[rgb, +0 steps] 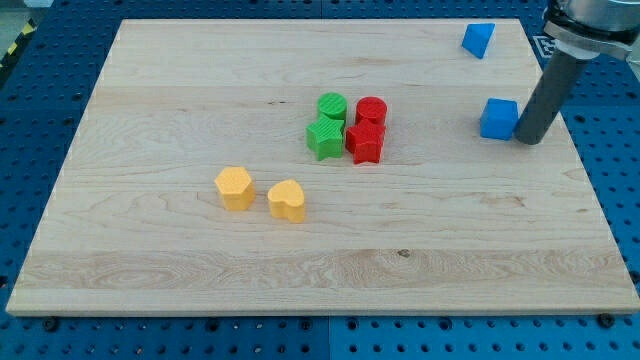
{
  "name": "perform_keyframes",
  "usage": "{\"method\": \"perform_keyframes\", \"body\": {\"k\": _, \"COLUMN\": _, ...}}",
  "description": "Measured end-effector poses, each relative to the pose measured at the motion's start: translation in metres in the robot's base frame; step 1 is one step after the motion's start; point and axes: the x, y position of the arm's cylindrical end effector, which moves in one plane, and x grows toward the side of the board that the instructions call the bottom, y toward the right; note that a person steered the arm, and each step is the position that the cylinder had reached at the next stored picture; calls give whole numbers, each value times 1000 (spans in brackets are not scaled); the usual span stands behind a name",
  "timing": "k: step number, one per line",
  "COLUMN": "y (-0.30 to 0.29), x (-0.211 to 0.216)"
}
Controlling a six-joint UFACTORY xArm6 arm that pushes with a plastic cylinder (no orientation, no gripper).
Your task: Place the cube below the triangle
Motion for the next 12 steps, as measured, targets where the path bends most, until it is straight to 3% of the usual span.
{"method": "perform_keyframes", "body": {"k": 2, "y": -12, "x": 23}}
{"method": "perform_keyframes", "body": {"k": 7, "y": -14, "x": -25}}
{"method": "perform_keyframes", "body": {"k": 9, "y": -36, "x": -8}}
{"method": "perform_keyframes", "body": {"k": 12, "y": -25, "x": -94}}
